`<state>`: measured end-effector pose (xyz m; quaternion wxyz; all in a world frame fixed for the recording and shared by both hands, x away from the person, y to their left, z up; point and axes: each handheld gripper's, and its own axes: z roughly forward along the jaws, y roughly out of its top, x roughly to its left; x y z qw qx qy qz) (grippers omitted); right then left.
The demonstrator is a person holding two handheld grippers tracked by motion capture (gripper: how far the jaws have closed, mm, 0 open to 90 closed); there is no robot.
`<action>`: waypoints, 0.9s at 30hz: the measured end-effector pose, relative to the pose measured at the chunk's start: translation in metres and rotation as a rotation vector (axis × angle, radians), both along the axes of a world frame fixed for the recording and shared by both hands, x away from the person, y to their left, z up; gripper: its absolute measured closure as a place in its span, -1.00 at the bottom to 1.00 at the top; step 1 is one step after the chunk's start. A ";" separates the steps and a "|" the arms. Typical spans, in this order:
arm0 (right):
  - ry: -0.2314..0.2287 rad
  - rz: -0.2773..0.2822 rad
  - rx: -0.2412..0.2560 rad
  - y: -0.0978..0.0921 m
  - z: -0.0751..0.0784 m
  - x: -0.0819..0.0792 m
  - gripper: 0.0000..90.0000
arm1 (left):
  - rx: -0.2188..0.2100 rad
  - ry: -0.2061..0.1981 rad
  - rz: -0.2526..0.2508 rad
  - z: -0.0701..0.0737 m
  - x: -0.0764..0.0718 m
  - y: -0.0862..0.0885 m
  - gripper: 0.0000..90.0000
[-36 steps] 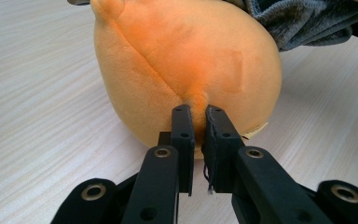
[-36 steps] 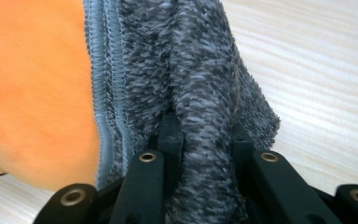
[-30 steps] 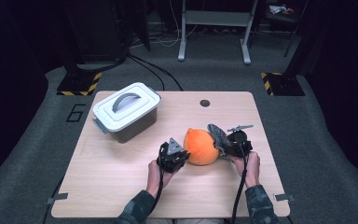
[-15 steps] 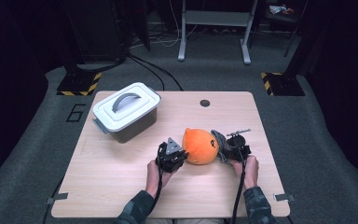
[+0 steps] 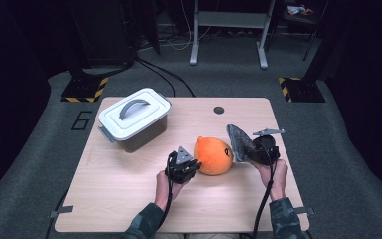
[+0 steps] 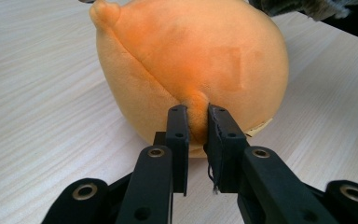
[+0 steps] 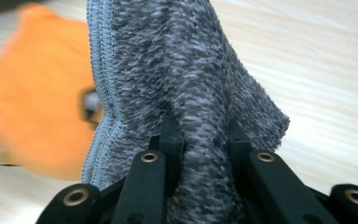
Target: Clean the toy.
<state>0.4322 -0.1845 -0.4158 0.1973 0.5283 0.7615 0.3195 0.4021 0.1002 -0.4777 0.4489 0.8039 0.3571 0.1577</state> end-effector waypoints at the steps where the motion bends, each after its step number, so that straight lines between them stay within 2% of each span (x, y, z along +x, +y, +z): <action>1: -0.004 0.011 0.004 0.005 0.003 -0.001 0.67 | -0.004 0.001 0.002 0.000 0.000 0.000 0.75; 3: -0.004 0.044 0.002 0.018 0.005 -0.002 0.67 | -0.004 0.003 -0.002 0.000 0.000 0.001 0.73; 5: 0.002 0.085 -0.022 0.031 0.000 -0.001 0.67 | -0.002 0.000 -0.008 0.000 0.001 0.002 0.71; 7: 0.024 0.104 -0.038 0.038 -0.006 0.001 0.67 | 0.000 0.002 -0.007 0.000 0.002 0.003 0.68; 11: 0.035 0.085 -0.025 0.039 -0.011 0.007 0.67 | 0.001 0.007 -0.013 -0.001 0.003 0.004 0.46; 13: 0.040 0.088 -0.024 0.038 -0.011 0.008 0.67 | -0.001 0.011 -0.011 -0.002 0.003 0.004 0.24; 14: 0.042 0.079 -0.038 0.039 -0.011 0.010 0.67 | 0.024 0.001 0.003 -0.003 0.003 0.004 0.18; 15: 0.039 0.081 -0.043 0.039 -0.012 0.011 0.67 | 0.013 0.006 0.005 -0.005 0.002 0.004 0.15; 19: 0.036 0.076 -0.041 0.039 -0.012 0.014 0.67 | 0.033 -0.019 0.013 -0.005 0.002 0.003 -0.04; 23: 0.037 0.074 -0.020 0.037 -0.014 0.015 0.67 | 0.078 -0.049 -0.005 -0.006 0.003 -0.003 -0.04; 24: 0.037 0.074 -0.021 0.037 -0.014 0.015 0.67 | 0.099 -0.048 -0.007 -0.006 0.003 -0.005 0.00; 27: 0.035 0.078 -0.019 0.037 -0.014 0.015 0.66 | 0.112 -0.048 -0.008 -0.009 0.003 -0.011 0.13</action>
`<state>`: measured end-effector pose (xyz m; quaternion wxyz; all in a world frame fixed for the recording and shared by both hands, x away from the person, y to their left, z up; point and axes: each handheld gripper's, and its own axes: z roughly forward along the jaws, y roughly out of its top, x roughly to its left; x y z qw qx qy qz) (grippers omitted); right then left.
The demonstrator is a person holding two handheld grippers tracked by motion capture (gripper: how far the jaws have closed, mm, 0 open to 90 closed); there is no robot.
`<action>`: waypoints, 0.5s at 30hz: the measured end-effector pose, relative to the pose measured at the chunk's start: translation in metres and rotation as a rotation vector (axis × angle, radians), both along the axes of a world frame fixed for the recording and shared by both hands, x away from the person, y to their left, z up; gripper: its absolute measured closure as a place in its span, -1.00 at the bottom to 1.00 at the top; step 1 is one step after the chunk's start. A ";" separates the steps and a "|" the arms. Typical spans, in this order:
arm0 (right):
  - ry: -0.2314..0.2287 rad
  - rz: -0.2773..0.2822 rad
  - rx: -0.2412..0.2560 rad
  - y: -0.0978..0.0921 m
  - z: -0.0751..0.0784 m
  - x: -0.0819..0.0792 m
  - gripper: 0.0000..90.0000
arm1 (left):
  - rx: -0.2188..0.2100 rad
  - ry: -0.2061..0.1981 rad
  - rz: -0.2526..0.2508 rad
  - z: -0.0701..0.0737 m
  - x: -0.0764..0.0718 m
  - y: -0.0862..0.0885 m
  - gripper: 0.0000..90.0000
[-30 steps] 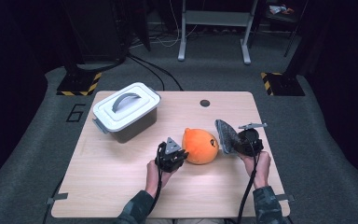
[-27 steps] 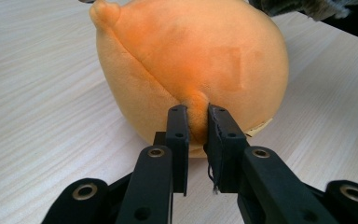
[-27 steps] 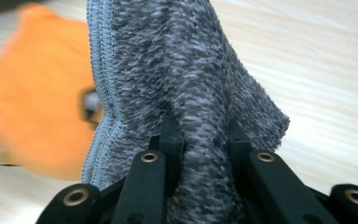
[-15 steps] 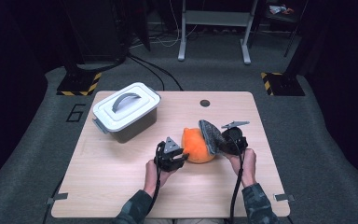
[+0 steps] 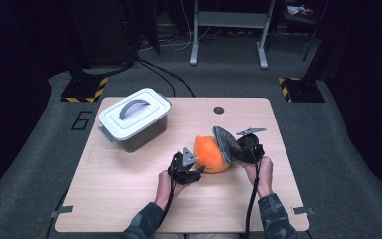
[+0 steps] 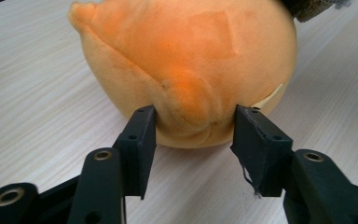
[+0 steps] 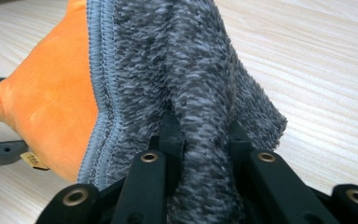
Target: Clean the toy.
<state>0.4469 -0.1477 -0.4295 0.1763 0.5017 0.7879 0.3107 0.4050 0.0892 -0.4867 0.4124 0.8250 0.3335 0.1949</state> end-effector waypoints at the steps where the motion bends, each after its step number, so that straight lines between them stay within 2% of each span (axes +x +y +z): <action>1: -0.001 -0.001 0.002 0.000 0.000 0.000 0.67 | 0.000 -0.005 0.000 0.000 0.000 -0.001 0.19; 5: -0.005 0.001 0.014 -0.002 -0.001 -0.001 0.66 | 0.000 -0.003 0.007 -0.001 0.001 -0.002 0.45; 8: -0.016 -0.003 0.018 -0.005 0.000 -0.002 0.66 | -0.016 0.001 0.013 0.000 0.002 -0.001 0.61; 15: -0.028 -0.023 0.043 -0.011 0.006 -0.006 0.66 | -0.071 0.033 0.010 0.004 0.003 0.002 0.75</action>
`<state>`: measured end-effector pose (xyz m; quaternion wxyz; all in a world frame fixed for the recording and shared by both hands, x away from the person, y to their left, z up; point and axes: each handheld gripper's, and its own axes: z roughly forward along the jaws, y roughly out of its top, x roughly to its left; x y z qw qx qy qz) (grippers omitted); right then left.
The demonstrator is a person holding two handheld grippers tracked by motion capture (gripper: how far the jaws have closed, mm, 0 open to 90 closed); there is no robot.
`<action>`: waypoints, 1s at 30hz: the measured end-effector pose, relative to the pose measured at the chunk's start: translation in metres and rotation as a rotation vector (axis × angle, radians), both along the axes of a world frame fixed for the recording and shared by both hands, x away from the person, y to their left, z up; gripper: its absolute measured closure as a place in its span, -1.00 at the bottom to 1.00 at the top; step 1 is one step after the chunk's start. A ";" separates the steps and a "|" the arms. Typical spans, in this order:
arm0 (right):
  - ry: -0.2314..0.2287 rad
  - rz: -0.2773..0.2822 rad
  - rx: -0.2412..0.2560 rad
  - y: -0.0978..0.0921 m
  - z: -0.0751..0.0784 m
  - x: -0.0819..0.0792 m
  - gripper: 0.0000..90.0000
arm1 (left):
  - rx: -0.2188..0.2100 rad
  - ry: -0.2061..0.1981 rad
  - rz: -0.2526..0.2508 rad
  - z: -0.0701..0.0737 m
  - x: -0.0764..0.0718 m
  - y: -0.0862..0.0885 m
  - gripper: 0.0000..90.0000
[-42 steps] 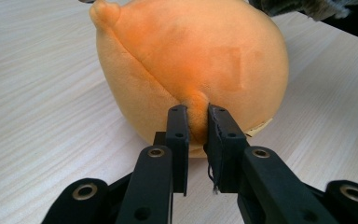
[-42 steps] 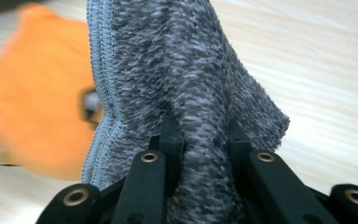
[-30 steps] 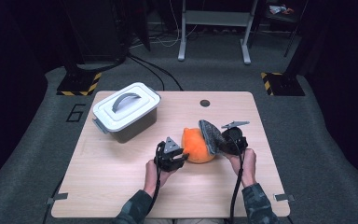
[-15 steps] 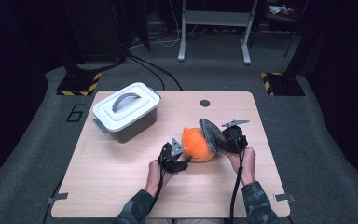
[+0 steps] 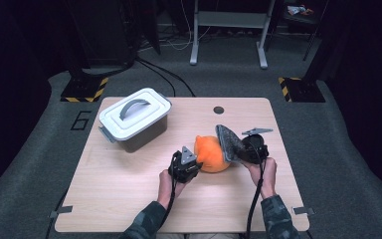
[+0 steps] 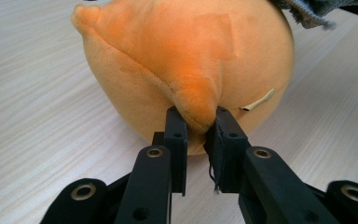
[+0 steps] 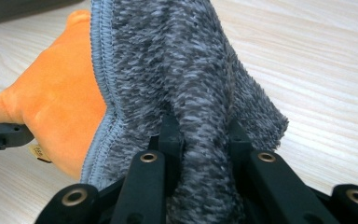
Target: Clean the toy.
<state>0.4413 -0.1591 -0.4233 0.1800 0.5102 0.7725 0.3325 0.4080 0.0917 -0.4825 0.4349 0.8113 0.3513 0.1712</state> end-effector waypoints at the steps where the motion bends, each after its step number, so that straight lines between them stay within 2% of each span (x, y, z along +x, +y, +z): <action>1: -0.005 -0.001 -0.003 -0.001 0.001 -0.001 0.66 | -0.011 0.007 -0.004 0.002 0.000 0.001 0.76; 8: -0.026 0.000 0.003 -0.005 0.014 -0.006 0.66 | -0.034 0.004 -0.019 0.021 -0.001 0.000 0.78; 12: -0.037 0.024 0.013 0.000 0.021 -0.008 0.66 | -0.035 0.008 -0.017 0.022 0.000 -0.001 0.77; 19: -0.051 0.106 0.001 0.032 0.031 -0.009 0.66 | -0.017 -0.007 -0.015 0.024 0.001 -0.005 0.76; 25: -0.050 0.162 -0.024 0.057 0.029 -0.003 0.65 | -0.022 -0.015 -0.016 0.023 0.002 -0.006 0.76; 30: -0.044 0.157 -0.062 0.063 0.019 -0.001 0.65 | -0.018 -0.003 -0.013 0.021 0.003 -0.004 0.76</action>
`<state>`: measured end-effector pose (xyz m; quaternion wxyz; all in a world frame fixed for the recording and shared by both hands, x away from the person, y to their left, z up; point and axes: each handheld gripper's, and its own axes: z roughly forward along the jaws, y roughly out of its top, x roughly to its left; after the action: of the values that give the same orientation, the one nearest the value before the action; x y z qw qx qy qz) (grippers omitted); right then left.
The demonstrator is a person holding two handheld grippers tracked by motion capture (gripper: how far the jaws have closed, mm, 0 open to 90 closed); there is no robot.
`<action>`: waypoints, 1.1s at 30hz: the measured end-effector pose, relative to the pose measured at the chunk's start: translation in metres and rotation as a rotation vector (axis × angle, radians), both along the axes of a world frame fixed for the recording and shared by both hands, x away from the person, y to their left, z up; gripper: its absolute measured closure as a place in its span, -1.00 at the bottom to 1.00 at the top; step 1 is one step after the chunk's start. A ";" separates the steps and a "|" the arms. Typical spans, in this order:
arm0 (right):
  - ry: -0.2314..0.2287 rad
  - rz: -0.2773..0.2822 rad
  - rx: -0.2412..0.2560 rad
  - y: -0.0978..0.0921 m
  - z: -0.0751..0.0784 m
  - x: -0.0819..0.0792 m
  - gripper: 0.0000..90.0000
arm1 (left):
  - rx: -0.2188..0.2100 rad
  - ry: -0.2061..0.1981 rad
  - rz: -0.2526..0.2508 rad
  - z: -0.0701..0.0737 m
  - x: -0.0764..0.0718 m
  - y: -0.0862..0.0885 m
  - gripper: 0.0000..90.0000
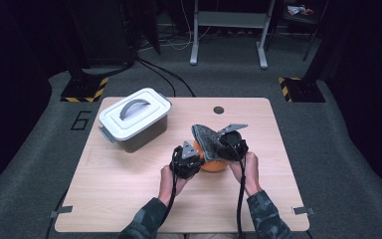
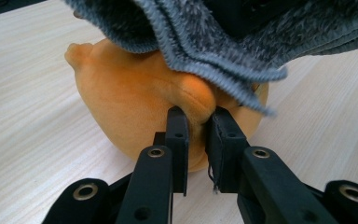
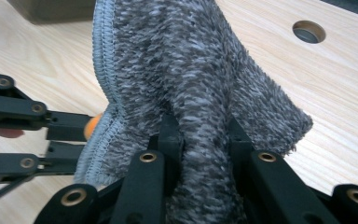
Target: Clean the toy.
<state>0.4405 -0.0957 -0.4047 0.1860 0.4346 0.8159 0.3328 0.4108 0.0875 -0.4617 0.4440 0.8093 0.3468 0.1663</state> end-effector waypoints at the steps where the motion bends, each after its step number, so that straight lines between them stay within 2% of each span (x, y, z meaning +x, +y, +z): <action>1: -0.001 -0.003 -0.002 0.000 -0.001 0.000 0.65 | 0.001 0.000 0.001 -0.001 0.000 0.000 0.76; 9: 0.004 -0.022 -0.005 -0.010 -0.006 0.000 0.65 | 0.002 0.012 -0.003 -0.003 0.000 0.002 0.76; 20: 0.036 -0.103 0.003 -0.039 -0.019 0.004 0.65 | -0.007 0.021 0.009 -0.007 0.000 0.005 0.76; 28: 0.103 -0.160 0.013 -0.057 -0.036 0.009 0.65 | -0.006 0.027 0.017 -0.008 0.000 0.007 0.75; 31: 0.129 -0.168 0.034 -0.062 -0.044 0.012 0.65 | -0.007 0.030 0.018 -0.009 0.001 0.007 0.75; 33: 0.139 -0.174 0.032 -0.063 -0.047 0.013 0.65 | -0.007 0.031 0.019 -0.009 0.001 0.007 0.75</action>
<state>0.4536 -0.1587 -0.4522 0.1503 0.5288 0.7807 0.2973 0.4120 0.0950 -0.4707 0.4398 0.8069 0.3617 0.1568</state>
